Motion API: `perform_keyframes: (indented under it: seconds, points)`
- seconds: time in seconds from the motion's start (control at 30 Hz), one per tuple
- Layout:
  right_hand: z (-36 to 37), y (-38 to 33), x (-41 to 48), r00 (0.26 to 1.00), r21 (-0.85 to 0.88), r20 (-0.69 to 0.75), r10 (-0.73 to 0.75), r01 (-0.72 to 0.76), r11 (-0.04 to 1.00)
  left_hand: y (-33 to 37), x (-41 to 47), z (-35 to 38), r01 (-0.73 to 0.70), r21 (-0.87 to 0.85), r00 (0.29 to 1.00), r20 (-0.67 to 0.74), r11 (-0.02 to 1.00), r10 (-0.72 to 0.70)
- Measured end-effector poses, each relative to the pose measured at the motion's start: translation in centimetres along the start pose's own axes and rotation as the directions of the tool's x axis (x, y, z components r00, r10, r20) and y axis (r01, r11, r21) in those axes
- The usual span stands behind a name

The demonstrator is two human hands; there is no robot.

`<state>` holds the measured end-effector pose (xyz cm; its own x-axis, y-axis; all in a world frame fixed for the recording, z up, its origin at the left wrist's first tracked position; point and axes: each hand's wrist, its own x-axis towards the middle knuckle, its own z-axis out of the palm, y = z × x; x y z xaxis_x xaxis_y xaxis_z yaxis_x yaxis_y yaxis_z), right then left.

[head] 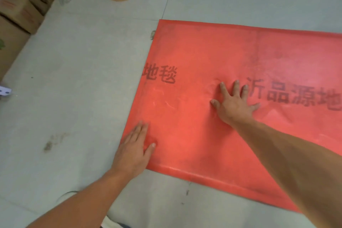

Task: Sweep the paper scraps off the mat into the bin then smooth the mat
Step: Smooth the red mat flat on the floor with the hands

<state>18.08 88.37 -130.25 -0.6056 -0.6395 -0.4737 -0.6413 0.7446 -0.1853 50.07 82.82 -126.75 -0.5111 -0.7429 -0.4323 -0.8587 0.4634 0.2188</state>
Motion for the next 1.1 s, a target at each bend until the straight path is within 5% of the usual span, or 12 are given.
perform_keyframes:
  seconds: [0.1,0.33,0.73,1.1]
  points:
    - [0.8,-0.5,-2.5,0.994,0.007,-0.028,-0.108,0.108,0.994,3.0,3.6,0.9,-0.157,0.071,0.984,0.097,0.985,0.150]
    - [4.4,-0.6,-11.0,0.921,-0.127,0.163,-0.353,0.374,0.919,5.9,6.3,-0.4,-0.198,0.255,0.949,0.294,0.947,0.119]
    - [8.6,-0.2,-15.5,0.930,-0.168,0.092,-0.356,0.367,0.915,6.5,5.4,-0.7,-0.249,0.375,0.915,0.393,0.893,0.090]
    - [7.9,10.1,-16.1,0.957,-0.173,0.037,-0.289,0.290,0.941,6.8,5.4,-0.1,-0.236,0.394,0.918,0.391,0.888,0.070]
